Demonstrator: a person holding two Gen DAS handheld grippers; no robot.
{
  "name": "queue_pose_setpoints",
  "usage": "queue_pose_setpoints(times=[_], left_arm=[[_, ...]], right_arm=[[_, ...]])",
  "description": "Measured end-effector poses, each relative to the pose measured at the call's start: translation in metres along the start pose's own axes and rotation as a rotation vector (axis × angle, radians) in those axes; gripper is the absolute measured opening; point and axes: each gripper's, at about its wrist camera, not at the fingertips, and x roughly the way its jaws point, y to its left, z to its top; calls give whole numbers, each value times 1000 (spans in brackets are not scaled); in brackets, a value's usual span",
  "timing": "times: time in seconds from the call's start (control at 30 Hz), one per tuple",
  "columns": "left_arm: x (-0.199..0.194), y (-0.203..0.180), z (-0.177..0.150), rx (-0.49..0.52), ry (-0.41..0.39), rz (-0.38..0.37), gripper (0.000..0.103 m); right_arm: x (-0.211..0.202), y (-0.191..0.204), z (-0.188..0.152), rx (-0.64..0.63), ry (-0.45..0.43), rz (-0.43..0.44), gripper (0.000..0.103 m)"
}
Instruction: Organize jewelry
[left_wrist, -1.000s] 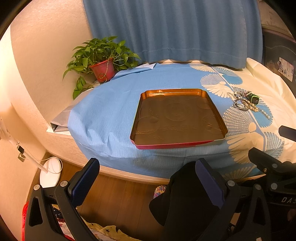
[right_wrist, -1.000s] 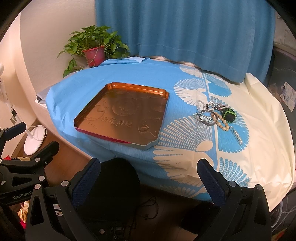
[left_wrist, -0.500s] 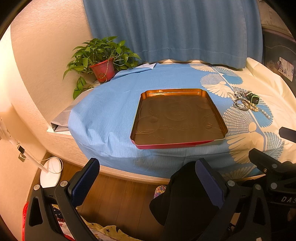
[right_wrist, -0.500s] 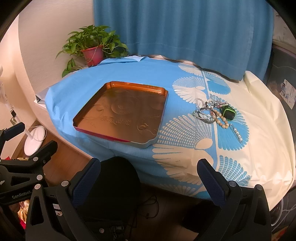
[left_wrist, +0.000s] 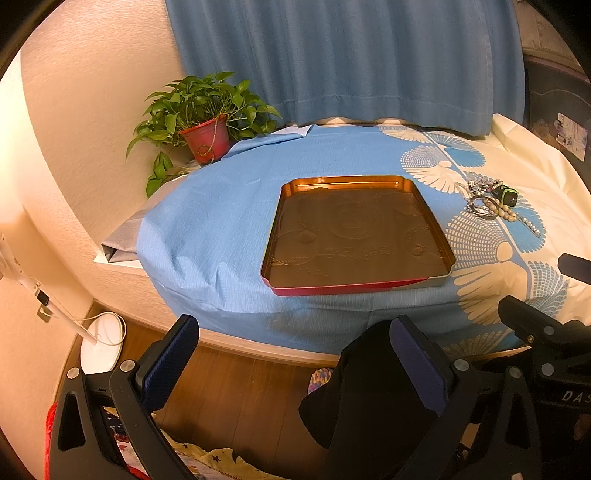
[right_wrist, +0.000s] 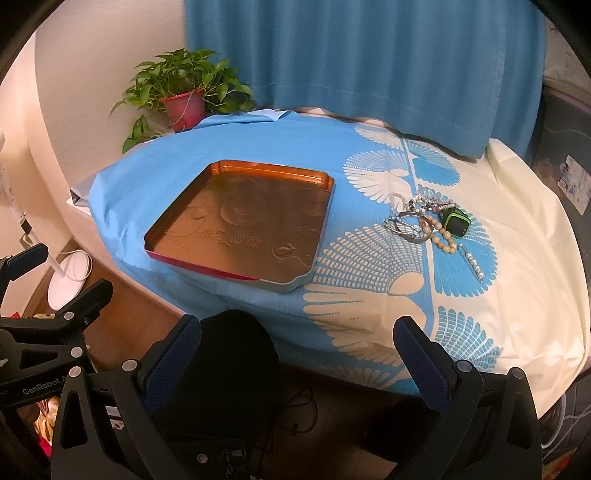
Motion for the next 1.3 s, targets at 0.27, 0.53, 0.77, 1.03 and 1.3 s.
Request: queue_pose_setpoints(times=[0.27,0.53,0.77,1.03,1.3], left_arm=[[0,0,1,2,-1,2,103],[-8,2,0,5,0,4,103],[-10,2,0,6,1,5,103],[-5,-3,5,22,17,9,103],[15,-28,23,100,42,-6,103]], right_arm=[[-1,0,0,2,1,1,103],[0,-1,-3,3,7,4,103],[1,-2,-2,5,6,5,103],[5,-6,-5,10,10,11,103],[23,-52,-13,105,34,-12,103]])
